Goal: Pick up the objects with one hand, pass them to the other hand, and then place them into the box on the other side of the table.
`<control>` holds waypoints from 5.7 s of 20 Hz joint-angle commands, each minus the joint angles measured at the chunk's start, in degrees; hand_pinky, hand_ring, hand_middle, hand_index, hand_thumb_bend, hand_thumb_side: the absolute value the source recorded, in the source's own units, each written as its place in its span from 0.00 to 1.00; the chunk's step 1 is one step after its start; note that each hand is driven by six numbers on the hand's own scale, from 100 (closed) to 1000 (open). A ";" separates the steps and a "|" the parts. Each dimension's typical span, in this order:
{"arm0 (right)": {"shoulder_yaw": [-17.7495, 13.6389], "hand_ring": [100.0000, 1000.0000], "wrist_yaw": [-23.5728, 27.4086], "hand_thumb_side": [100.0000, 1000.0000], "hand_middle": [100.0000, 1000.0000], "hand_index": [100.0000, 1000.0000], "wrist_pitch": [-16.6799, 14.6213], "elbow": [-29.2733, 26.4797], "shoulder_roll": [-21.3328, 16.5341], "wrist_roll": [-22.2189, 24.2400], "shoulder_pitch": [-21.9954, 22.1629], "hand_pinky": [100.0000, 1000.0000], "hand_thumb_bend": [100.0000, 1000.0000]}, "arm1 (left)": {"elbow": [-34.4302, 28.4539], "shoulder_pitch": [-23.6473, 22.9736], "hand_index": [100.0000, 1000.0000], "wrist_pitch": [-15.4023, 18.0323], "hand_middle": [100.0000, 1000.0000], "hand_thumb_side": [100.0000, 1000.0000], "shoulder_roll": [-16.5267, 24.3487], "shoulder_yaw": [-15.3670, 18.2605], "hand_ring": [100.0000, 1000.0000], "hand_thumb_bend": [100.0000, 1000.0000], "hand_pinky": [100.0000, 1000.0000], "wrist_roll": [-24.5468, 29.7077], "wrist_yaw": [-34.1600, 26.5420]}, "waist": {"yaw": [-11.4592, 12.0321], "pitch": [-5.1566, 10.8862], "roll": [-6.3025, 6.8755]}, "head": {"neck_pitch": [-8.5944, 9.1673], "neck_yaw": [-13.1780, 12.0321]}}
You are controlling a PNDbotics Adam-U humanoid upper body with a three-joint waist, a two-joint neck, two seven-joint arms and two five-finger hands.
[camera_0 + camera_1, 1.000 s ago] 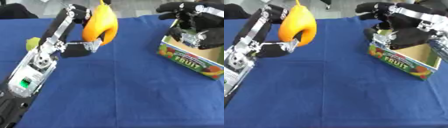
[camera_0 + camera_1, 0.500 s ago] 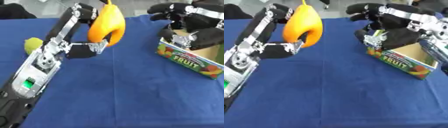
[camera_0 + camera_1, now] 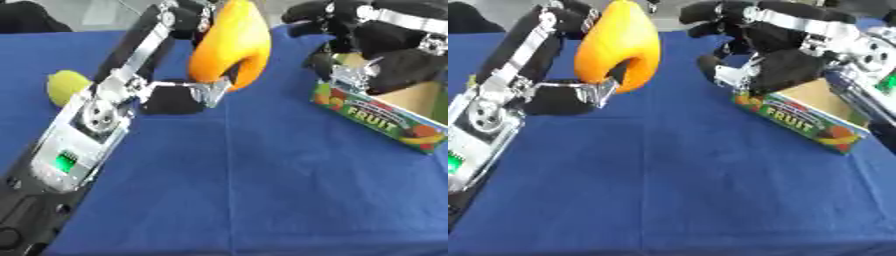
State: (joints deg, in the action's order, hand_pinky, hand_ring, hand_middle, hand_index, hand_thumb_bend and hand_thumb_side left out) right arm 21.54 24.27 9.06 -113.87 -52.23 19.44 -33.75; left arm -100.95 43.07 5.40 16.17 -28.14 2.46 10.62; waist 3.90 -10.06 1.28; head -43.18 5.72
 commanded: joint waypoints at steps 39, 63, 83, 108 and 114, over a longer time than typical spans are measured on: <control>-1.96 1.00 0.61 0.14 1.00 1.00 2.56 -0.72 -1.84 -0.20 0.34 0.76 0.18 | -2.32 2.65 0.27 1.45 0.24 0.00 -0.53 -2.18 0.31 0.00 0.28 3.33 -2.50 | 1.73 -2.51 -0.58 | 3.65 1.72; -1.36 1.00 1.54 0.16 1.00 1.00 3.10 -0.72 -1.19 2.90 -0.88 0.77 0.19 | 1.85 5.56 0.28 4.65 0.25 0.00 -4.55 -3.64 0.32 0.00 0.30 5.26 -0.54 | 2.03 -3.04 -0.73 | 4.45 2.37; -1.86 1.00 0.73 0.00 1.00 1.00 3.87 -0.72 -2.04 6.18 -0.09 0.77 0.26 | 6.53 4.64 0.28 5.23 0.25 0.00 -4.02 -2.40 0.32 0.00 0.30 3.61 3.48 | 1.67 -3.04 -0.65 | 4.41 2.72; -2.15 1.00 4.10 0.00 1.00 1.00 5.90 -0.72 -1.71 5.43 -0.28 0.77 0.29 | 8.50 4.87 0.28 7.15 0.25 0.00 -5.64 -2.82 0.32 0.00 0.30 2.65 5.64 | 1.79 -3.37 -0.92 | 4.83 3.49; -2.15 1.00 4.42 0.00 1.00 1.00 6.76 -0.72 -1.81 2.44 -0.38 0.77 0.27 | 7.54 4.93 0.28 7.34 0.25 0.00 -5.52 -3.40 0.32 0.00 0.30 3.49 5.01 | 1.86 -3.39 -0.91 | 4.88 3.74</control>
State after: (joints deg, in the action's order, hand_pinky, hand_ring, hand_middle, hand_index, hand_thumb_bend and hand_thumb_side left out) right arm 20.43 28.37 15.71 -113.87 -52.75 22.57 -33.27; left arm -92.09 46.88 12.62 10.66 -31.68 5.71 16.09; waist 5.72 -13.42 1.28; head -39.12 9.23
